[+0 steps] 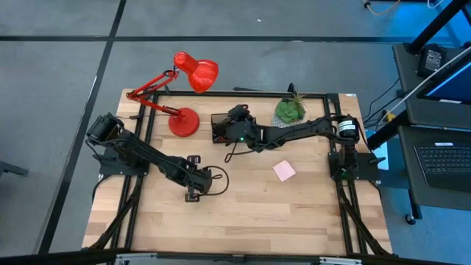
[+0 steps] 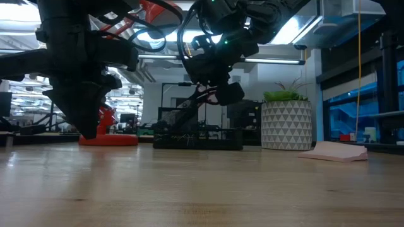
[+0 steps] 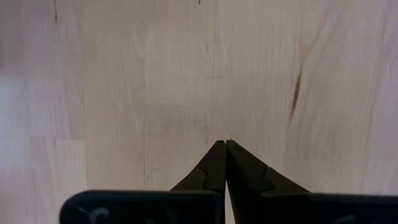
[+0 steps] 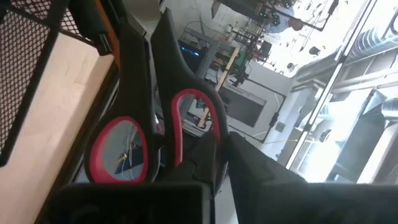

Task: Pick and place office supplies into organizer
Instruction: Put the scissors into the desk organizer

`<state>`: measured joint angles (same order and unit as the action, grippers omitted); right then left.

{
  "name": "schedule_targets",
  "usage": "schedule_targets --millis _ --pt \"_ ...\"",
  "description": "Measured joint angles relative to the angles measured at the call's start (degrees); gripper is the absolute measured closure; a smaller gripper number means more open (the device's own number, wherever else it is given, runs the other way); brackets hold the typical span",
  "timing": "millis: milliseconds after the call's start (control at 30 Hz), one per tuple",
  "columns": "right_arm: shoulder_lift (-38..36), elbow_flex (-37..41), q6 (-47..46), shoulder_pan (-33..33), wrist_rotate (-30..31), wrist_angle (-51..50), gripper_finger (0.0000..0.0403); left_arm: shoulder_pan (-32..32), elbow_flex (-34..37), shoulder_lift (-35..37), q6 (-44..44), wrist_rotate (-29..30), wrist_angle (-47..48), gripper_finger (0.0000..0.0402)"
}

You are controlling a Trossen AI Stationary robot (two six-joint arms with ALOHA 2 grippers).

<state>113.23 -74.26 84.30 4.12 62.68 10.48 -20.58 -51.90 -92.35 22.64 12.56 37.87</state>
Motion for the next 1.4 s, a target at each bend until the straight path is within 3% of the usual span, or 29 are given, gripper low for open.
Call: schedule_targets --millis 400,1100,1400 --pt "0.0 0.0 10.4 0.0 0.0 0.0 0.0326 0.0 0.0 0.0 0.2 0.0 -0.3 0.0396" --pt "-0.1 0.0 11.9 -0.8 0.2 0.2 0.0318 0.0 0.0 0.0 0.2 0.0 -0.4 0.0396" --pt "-0.1 0.0 10.6 -0.8 0.8 2.2 0.0220 0.0 0.0 0.0 0.2 0.0 -0.4 0.0396"
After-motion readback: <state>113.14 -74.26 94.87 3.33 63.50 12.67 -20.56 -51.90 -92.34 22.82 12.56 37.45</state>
